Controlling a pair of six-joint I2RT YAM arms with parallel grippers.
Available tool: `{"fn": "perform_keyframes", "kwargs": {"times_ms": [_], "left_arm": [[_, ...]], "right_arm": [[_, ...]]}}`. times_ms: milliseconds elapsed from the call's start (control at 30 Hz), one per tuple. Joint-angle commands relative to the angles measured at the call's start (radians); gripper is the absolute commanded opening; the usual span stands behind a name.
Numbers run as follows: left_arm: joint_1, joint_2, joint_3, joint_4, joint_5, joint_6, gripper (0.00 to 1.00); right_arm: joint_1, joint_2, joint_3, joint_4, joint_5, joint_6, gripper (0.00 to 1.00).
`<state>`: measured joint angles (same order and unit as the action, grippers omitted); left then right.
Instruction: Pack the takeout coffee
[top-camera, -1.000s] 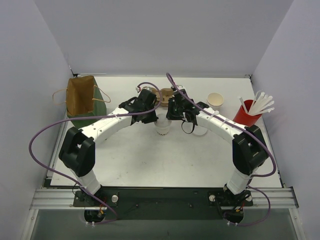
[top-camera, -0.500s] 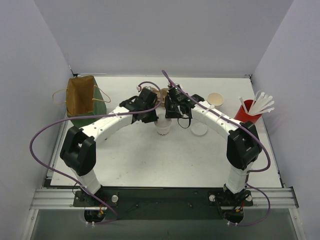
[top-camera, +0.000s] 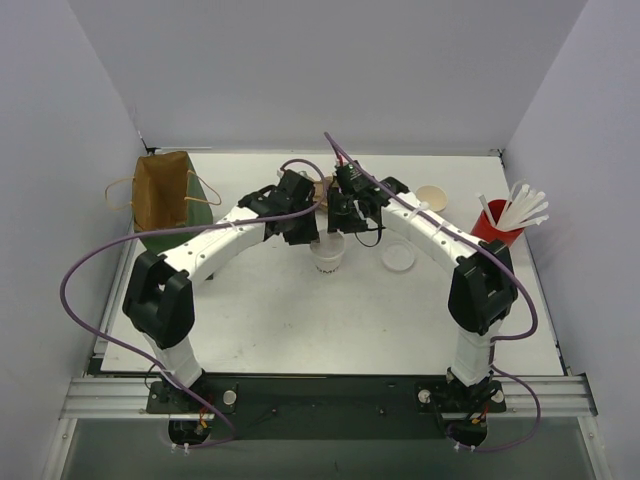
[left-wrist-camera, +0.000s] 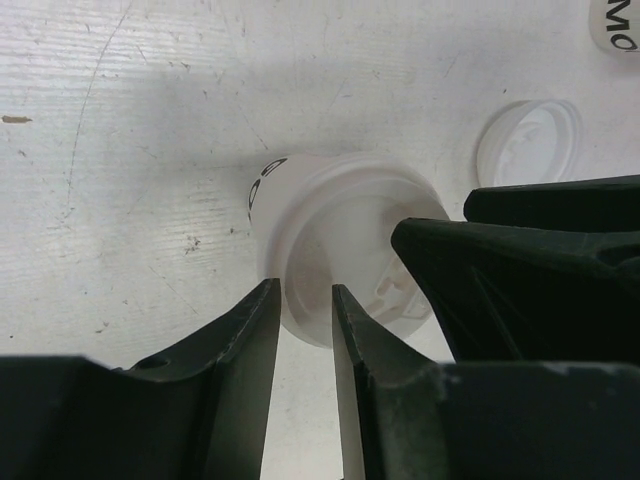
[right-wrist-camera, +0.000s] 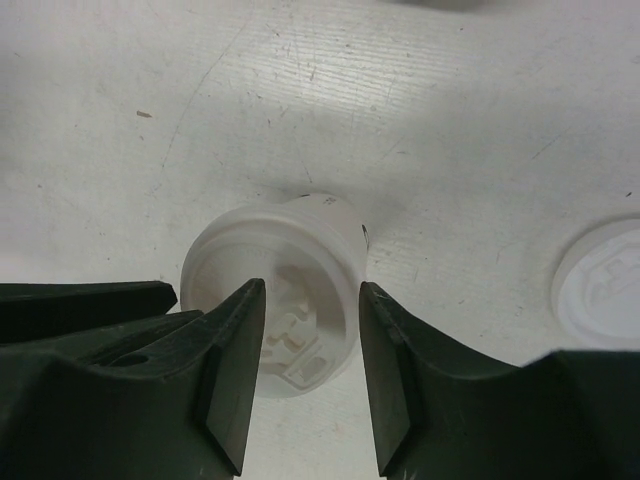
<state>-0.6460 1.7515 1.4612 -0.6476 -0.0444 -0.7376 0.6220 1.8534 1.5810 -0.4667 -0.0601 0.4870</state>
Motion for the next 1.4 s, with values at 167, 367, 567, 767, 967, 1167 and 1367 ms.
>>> {"fn": "perform_keyframes", "kwargs": {"times_ms": [167,367,567,767,967,1167,1367], "left_arm": [[0.06,-0.05,0.068,-0.023,0.018,0.029,0.4],[0.15,-0.153,-0.011,-0.014,0.008,0.04,0.4],[0.206,-0.205,-0.047,-0.006,0.034,0.055,0.4],[0.212,-0.219,-0.061,-0.004,0.044,0.06,0.4],[0.213,-0.222,-0.079,0.011,0.044,0.061,0.39],[0.213,-0.221,-0.079,0.014,0.067,0.064,0.39],[0.215,-0.221,-0.079,0.016,0.074,0.064,0.39]], "right_arm": [[-0.007,-0.054,0.036,-0.072,0.0,-0.033,0.5],[0.044,-0.108,-0.022,-0.072,0.023,-0.056,0.63],[0.088,-0.096,-0.004,-0.107,0.089,-0.068,0.69],[0.114,-0.028,0.088,-0.179,0.149,-0.074,0.73],[0.128,0.015,0.142,-0.213,0.171,-0.079,0.77],[0.128,0.059,0.177,-0.231,0.154,-0.079,0.8],[0.131,0.093,0.201,-0.237,0.132,-0.074,0.81]]}}
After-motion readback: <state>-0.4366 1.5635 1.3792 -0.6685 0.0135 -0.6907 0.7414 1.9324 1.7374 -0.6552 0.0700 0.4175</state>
